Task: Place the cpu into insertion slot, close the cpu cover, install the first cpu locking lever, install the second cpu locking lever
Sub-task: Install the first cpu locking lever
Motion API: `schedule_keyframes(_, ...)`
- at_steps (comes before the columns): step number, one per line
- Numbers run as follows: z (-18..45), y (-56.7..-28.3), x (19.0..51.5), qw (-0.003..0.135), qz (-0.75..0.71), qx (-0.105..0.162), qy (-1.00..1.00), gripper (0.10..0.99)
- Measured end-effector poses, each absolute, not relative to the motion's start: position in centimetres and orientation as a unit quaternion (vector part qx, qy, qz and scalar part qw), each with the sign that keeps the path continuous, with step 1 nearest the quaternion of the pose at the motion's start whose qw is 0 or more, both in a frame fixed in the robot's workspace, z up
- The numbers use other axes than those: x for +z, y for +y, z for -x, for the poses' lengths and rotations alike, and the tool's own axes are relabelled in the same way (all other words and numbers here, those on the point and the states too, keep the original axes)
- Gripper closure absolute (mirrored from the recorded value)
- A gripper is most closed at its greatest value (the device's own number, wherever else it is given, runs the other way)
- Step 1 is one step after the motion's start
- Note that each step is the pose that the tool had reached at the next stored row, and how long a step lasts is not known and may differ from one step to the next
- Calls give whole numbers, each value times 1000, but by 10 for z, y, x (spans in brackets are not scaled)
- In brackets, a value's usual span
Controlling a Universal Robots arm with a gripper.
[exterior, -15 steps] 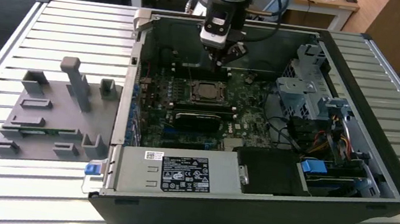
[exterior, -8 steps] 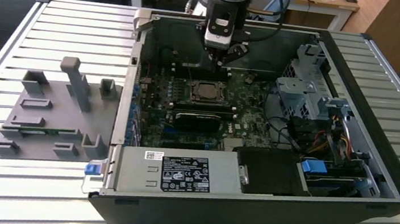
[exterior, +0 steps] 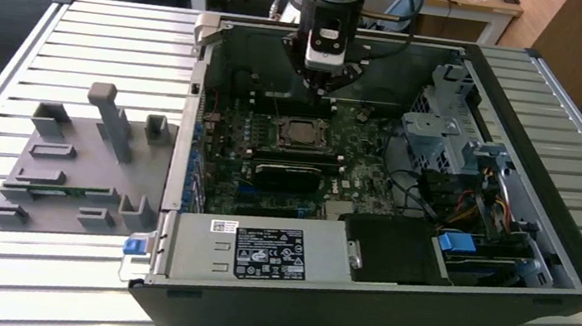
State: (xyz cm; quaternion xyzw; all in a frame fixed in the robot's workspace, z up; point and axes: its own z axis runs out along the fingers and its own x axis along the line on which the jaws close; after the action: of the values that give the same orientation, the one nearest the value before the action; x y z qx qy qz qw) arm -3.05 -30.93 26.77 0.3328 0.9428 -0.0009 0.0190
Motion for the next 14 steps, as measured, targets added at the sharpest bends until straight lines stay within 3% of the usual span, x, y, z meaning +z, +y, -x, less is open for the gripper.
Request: schedule_keyframes(14,31,-309,268,19,-239,1,971,980)
